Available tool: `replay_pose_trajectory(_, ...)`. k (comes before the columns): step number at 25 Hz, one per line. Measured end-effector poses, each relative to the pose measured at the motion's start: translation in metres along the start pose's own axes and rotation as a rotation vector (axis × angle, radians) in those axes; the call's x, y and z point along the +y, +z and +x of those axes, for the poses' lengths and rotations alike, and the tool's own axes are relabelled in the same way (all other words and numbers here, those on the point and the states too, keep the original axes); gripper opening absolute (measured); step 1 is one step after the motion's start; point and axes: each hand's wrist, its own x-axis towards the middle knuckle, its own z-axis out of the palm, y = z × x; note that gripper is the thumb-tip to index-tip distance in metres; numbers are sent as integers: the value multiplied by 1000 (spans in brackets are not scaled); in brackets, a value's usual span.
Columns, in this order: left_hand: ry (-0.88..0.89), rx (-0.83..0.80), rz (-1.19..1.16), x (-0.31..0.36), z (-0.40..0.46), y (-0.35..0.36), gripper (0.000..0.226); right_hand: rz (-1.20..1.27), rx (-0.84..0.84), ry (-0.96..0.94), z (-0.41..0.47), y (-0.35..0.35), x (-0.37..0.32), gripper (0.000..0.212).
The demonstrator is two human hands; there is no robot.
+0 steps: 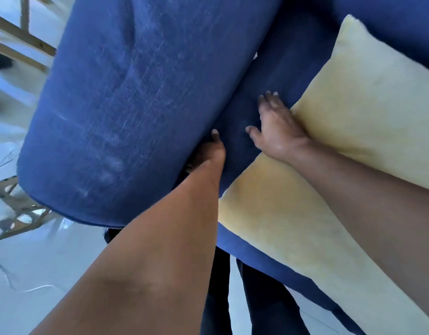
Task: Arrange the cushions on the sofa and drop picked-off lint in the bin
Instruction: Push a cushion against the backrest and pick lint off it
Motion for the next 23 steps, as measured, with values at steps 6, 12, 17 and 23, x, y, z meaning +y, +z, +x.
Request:
replay_pose_trajectory(6,104,19,-4,-9,24,6,76,1,91,-24,48,21,7,90)
replay_pose_trajectory(12,-22,213,-21,-7,38,29,69,-94,232,-21,115,28,9,106)
replay_pose_trajectory(17,-33,421,-35,-12,51,49,84,-223,267,27,139,35,11,99)
replay_pose_trajectory(23,-74,406,-151,-15,63,45,64,-232,288,23,163,20,11,58)
